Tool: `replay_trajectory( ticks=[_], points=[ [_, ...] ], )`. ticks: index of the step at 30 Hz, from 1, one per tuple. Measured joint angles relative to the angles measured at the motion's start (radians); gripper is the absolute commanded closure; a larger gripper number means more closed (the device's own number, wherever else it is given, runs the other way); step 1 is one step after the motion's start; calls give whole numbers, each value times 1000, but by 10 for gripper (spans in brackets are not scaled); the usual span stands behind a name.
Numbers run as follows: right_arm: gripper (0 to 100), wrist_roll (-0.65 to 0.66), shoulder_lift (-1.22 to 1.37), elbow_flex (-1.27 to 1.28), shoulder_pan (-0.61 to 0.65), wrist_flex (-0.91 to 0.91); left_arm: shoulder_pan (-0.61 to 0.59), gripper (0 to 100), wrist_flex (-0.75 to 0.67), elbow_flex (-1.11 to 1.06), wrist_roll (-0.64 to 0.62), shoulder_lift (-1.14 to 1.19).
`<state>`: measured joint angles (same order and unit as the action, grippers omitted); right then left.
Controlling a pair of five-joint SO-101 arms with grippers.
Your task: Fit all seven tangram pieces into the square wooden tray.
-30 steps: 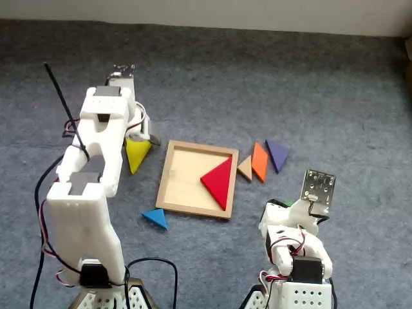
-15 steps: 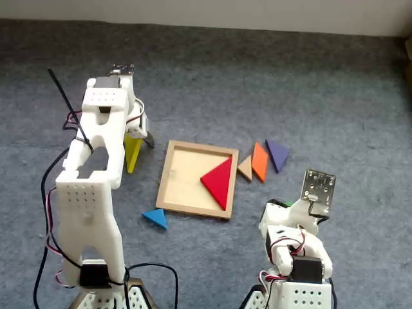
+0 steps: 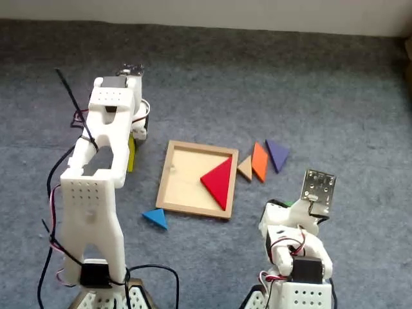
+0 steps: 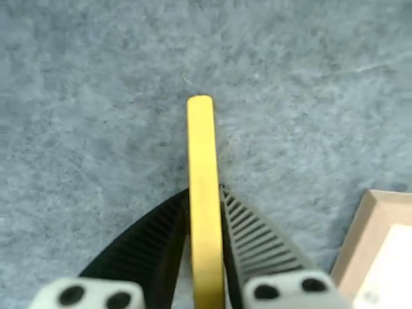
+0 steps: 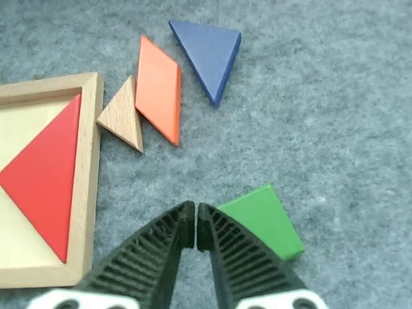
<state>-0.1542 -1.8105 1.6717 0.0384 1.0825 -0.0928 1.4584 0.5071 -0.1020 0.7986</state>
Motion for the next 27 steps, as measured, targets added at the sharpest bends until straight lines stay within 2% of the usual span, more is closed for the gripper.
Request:
replay_trajectory(
  ticks=[6, 12, 19, 27],
  points=[
    [976, 0, 0, 0, 0, 0, -2, 995, 54, 5, 60, -51],
    [976, 0, 0, 0, 0, 0, 14, 995, 120, 5, 172, -160],
    [976, 0, 0, 0, -12, 0, 137, 995, 216, 5, 321, -270],
    [976, 0, 0, 0, -38, 0, 265, 995, 233, 5, 427, -356]
  ],
)
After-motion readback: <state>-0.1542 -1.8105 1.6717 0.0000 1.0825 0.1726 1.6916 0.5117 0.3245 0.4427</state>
